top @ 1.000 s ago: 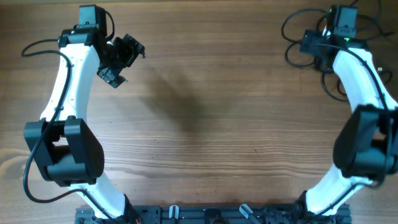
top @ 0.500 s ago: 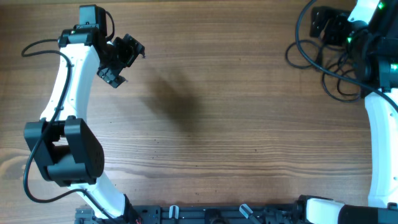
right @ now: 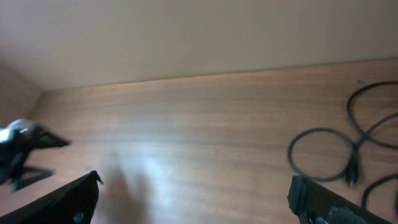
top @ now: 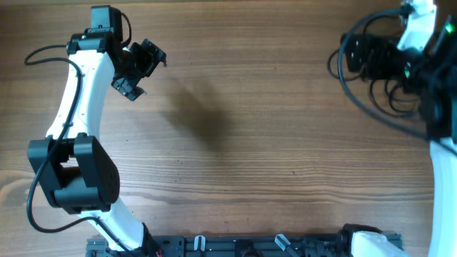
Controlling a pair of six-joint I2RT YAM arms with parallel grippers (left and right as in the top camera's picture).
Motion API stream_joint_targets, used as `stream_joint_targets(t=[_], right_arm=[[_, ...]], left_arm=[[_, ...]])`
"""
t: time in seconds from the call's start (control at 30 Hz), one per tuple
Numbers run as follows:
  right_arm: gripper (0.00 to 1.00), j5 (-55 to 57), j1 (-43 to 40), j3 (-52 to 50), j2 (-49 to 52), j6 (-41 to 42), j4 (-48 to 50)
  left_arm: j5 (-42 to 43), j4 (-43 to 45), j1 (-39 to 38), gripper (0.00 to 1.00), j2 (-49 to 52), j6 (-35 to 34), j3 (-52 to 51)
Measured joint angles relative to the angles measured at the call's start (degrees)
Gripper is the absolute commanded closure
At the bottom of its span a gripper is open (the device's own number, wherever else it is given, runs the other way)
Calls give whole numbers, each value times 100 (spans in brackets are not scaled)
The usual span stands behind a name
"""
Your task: Untangle cables
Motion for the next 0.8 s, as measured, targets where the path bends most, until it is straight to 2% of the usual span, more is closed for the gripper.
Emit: stream_joint_targets(t=[0.17, 0.4, 0.57, 0.7, 0.8], right_arm=[[0, -103, 4, 7, -529, 0, -804], [0, 44, 4, 4, -487, 0, -1508], [0, 168, 4, 4, -483, -118, -1661], [0, 170, 15, -275, -562, -273, -1086], [0, 354, 201, -1414, -1231, -339, 420]], left_arm=[[0, 4, 0, 0, 0, 0, 0], [0, 4, 0, 0, 0, 0, 0], [-2, 2, 0, 0, 0, 0, 0], [-4, 2, 0, 0, 0, -2, 0], [-22, 9, 0, 0, 0, 0, 0]])
